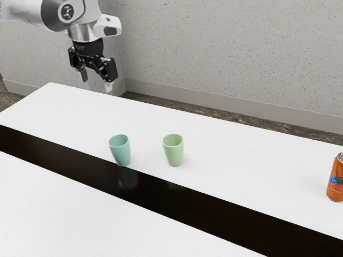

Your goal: Place the left cup onto the right cup

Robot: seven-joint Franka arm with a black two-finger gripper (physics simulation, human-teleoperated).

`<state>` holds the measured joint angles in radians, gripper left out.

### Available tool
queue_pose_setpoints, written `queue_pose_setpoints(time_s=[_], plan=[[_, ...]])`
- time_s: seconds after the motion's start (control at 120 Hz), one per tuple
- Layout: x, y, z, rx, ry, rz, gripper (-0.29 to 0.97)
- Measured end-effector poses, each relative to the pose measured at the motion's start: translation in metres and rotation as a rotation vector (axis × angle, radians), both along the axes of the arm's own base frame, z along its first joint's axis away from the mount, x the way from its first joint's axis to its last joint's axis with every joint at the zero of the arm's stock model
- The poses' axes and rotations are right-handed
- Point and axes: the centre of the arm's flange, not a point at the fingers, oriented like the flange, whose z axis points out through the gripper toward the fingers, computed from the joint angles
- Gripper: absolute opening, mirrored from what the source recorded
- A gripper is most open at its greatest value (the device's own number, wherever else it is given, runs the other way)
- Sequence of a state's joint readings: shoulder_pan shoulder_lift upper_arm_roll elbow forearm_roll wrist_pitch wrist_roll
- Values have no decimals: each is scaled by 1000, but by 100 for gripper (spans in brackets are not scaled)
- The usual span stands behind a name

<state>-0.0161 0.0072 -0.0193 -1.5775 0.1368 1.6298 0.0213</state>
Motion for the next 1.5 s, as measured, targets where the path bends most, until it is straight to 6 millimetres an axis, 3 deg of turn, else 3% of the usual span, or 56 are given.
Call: queue_pose_setpoints(time_s=[0.133, 0.242, 0.283, 0.383, 0.433, 0.608, 0.858, 1.217, 1.5], plan=[[0, -18, -4, 1, 8, -35, 68], [14, -27, -30, 2, 41, -54, 68], [22, -21, -44, 3, 58, -44, 68], [36, 22, -70, 4, 81, 23, 68], [41, 31, -80, 5, 85, 36, 68], [47, 28, -104, 8, 84, 23, 68], [59, 50, -148, 12, 78, 39, 68], [56, 46, -199, 0, 82, 20, 68], [68, 46, -220, 2, 44, 7, 68]])
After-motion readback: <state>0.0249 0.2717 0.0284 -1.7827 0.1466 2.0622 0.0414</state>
